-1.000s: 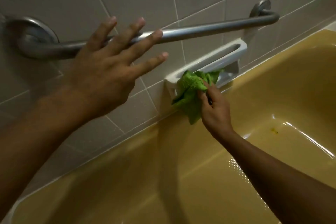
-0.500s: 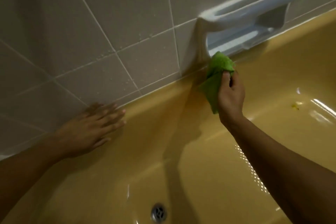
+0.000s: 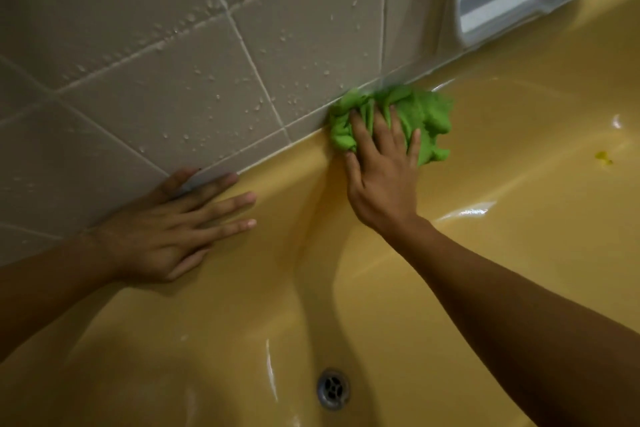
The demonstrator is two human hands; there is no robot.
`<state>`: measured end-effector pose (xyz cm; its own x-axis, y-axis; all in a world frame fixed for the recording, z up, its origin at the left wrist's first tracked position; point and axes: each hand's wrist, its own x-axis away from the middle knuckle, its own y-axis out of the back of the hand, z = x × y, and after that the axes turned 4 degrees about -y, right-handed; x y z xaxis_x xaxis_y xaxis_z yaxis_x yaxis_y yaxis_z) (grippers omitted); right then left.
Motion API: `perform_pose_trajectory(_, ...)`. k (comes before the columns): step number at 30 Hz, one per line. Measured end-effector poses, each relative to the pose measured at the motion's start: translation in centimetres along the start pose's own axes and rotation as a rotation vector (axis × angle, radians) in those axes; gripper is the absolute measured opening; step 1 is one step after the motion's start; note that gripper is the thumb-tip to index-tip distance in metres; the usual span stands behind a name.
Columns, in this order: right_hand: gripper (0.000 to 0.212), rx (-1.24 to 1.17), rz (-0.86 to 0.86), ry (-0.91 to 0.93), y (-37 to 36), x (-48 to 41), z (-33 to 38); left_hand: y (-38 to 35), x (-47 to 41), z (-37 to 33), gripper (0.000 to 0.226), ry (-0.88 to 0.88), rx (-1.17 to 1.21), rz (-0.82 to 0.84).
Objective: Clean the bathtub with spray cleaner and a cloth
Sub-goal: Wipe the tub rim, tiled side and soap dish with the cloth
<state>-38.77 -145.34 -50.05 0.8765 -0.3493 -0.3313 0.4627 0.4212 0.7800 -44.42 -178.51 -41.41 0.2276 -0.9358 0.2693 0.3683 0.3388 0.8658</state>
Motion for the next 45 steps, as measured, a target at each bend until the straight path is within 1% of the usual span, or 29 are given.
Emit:
perform_pose_trajectory(2,0.058,0.031,0.057,0.120,-0.5,1.5,0.9,0.5,-0.2,-0.1,0.067,-0.017,-0.014,-0.040)
perform_pose_trajectory(5,0.059,0.035,0.108,0.150,-0.6,1.3,1.0,0.0,0.0,-0.9,0.072,0.032,-0.014,-0.036)
perform_pose_trajectory(8,0.060,0.037,0.155,0.187,0.2,0.9,-0.3,-0.3,0.4,-1.2,0.073,0.065,0.042,-0.038)
perform_pose_trajectory(10,0.060,-0.005,0.144,0.122,1.0,-0.1,-1.5,-0.4,0.8,-1.4,0.073,0.076,0.071,-0.034)
perform_pose_trajectory(13,0.060,-0.142,0.093,-0.091,1.7,-1.7,-2.7,-0.5,1.6,-2.0,0.073,0.110,0.123,-0.041)
perform_pose_trajectory(14,0.060,-0.182,0.088,-0.135,1.8,-1.9,-2.5,-0.6,2.0,-2.3,0.073,0.123,0.144,-0.046)
perform_pose_trajectory(16,0.059,-0.245,0.072,-0.186,1.7,-1.8,-1.4,-0.7,2.7,-2.6,0.074,0.146,0.199,-0.056)
perform_pose_trajectory(18,0.057,-0.259,0.056,-0.200,1.1,-1.1,0.2,-0.8,3.3,-3.0,0.074,0.170,0.246,-0.069)
perform_pose_trajectory(20,0.054,-0.206,0.053,-0.137,0.0,0.2,2.2,-0.8,3.8,-3.4,0.073,0.191,0.285,-0.077)
perform_pose_trajectory(22,0.054,-0.117,0.065,-0.022,-1.5,1.9,4.5,-0.9,4.3,-3.8,0.073,0.213,0.312,-0.083)
perform_pose_trajectory(25,0.053,-0.042,0.115,0.100,-3.1,4.3,7.5,-1.0,5.2,-4.6,0.074,0.248,0.309,-0.078)
perform_pose_trajectory(27,0.054,-0.002,0.154,0.190,-3.1,5.1,7.8,-0.9,5.6,-5.0,0.073,0.269,0.306,-0.080)
perform_pose_trajectory(30,0.056,0.008,0.225,0.281,-1.8,4.2,5.5,-1.0,5.8,-5.3,0.072,0.284,0.295,-0.075)
perform_pose_trajectory(32,0.055,0.010,0.220,0.229,-0.3,2.3,3.0,-1.0,5.9,-5.5,0.073,0.292,0.285,-0.061)
perform_pose_trajectory(35,0.054,-0.021,0.156,0.019,2.2,-1.5,-1.7,-1.0,5.8,-5.4,0.073,0.289,0.278,-0.055)
perform_pose_trajectory(39,0.052,-0.078,0.097,-0.178,5.3,-5.3,-6.9,-1.1,5.9,-5.5,0.074,0.294,0.268,-0.050)
perform_pose_trajectory(42,0.054,-0.092,0.060,-0.218,5.4,-6.0,-7.4,-1.1,5.7,-5.4,0.073,0.293,0.275,-0.058)
perform_pose_trajectory(45,0.055,-0.083,0.035,-0.215,4.0,-5.2,-5.1,-1.2,5.7,-5.4,0.073,0.296,0.274,-0.074)
